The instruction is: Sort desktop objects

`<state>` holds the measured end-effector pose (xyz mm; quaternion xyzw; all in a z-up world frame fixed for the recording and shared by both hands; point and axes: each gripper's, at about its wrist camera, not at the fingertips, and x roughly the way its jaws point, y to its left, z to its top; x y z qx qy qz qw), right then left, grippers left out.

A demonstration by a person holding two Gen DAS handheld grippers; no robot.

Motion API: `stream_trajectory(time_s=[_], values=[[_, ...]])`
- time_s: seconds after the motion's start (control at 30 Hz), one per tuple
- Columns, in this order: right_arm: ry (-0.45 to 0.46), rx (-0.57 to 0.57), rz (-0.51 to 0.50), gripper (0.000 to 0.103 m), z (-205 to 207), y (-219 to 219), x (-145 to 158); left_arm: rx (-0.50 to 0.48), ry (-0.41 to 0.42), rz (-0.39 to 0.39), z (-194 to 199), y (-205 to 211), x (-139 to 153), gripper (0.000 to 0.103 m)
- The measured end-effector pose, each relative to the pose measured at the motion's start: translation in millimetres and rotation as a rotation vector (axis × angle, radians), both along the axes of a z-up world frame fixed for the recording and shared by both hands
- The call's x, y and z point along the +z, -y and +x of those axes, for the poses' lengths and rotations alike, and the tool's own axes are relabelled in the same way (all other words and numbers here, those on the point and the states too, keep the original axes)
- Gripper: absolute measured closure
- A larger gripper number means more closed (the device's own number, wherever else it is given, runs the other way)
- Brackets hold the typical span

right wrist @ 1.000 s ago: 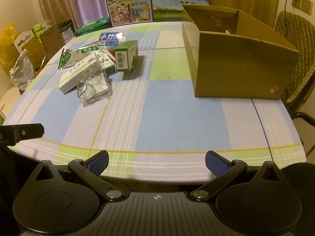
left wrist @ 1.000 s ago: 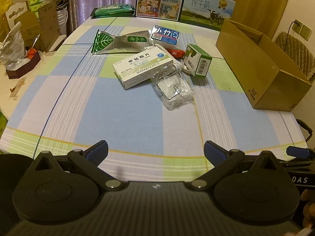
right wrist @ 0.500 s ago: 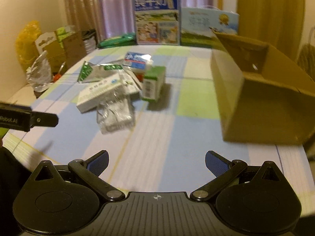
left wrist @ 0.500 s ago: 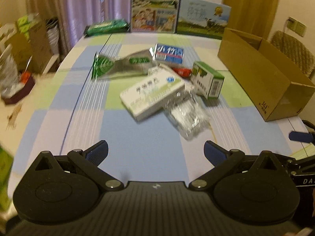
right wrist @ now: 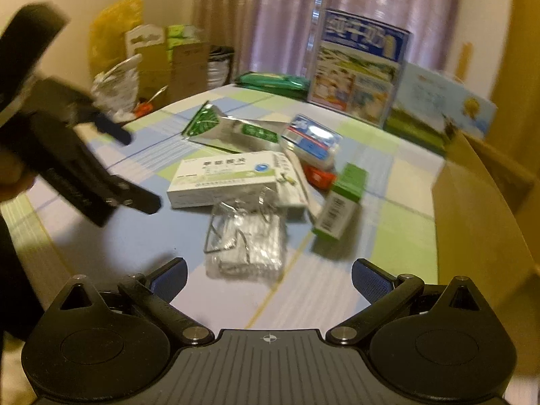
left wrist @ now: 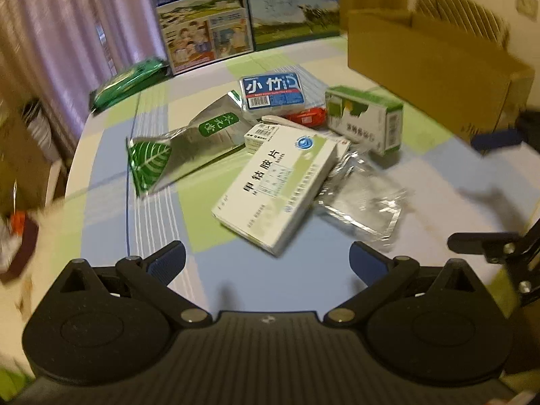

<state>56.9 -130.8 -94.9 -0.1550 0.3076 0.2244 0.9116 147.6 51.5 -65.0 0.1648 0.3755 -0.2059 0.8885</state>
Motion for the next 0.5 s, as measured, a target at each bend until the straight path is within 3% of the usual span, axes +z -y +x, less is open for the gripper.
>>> stream_trajectory(time_s=[0.33, 0.5], values=[[0.059, 0.123, -0.073, 0.002, 24.1, -31.1, -27.0, -0.222, 0.022, 0.114, 48.6, 5.1, -27.2, 0.009], [0.072, 0.143, -0.097, 0.017, 40.0, -42.0, -37.6, -0.261, 0.010, 0.091, 67.9, 6.0, -35.6, 0.014]])
